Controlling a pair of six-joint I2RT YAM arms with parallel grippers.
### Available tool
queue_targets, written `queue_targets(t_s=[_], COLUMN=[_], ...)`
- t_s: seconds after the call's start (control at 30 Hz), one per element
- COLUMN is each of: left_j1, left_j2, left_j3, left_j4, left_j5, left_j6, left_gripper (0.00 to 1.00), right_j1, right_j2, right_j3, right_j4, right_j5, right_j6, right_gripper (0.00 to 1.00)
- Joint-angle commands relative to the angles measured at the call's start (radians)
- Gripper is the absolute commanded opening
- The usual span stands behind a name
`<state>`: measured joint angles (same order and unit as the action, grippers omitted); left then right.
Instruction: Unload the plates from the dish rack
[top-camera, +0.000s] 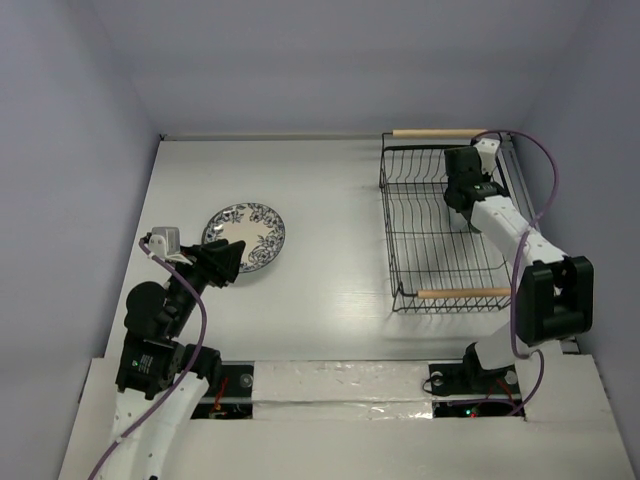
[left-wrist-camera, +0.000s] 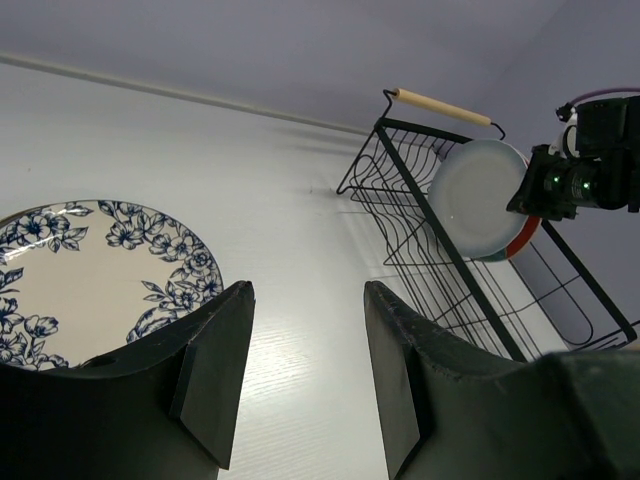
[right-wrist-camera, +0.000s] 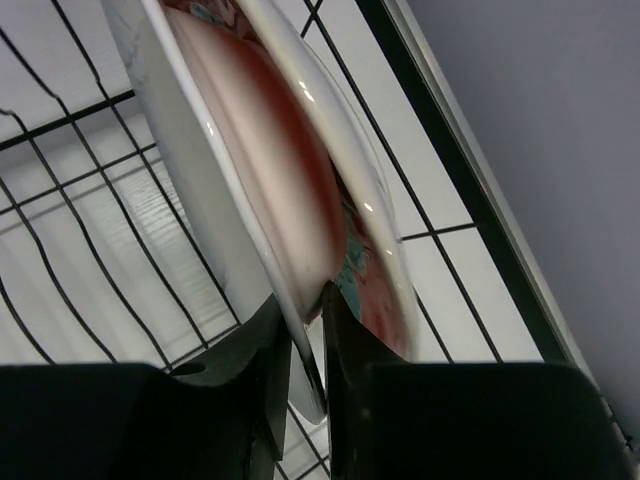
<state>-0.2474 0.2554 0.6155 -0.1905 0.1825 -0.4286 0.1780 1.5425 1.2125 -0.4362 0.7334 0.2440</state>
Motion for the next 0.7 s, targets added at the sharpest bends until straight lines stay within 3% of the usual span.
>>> queue_targets(t_s=[0.0, 0.2, 0.33, 0.67], left_j1=[-0.004, -0.004, -0.004, -0.004], left_j2=[0.004, 0.004, 0.002, 0.007], left_j3=[-0.002, -0.002, -0.002, -0.002], left_j4=[0.057, 0.056, 0.056, 0.054], left_j5=[0.012, 0.009, 0.009, 0.006], left_j6=[-0.004, -0.004, -0.004, -0.007], left_gripper=[0.45, 0.45, 0.45, 0.45], right_j1=[0.035, 0.092, 0.101, 0.101], right_j2=[-0.113, -0.202, -0.272, -0.510], right_j3=[0.044, 0.111, 0.142, 0.110], right_j4=[0.083, 0.033, 0.010, 0.065], right_j5=[0.021, 0.050, -0.009, -0.374], right_j6=[-0.017, -0.071, -0.086, 0.050], right_gripper=[0.03, 0.00, 0.00, 0.00])
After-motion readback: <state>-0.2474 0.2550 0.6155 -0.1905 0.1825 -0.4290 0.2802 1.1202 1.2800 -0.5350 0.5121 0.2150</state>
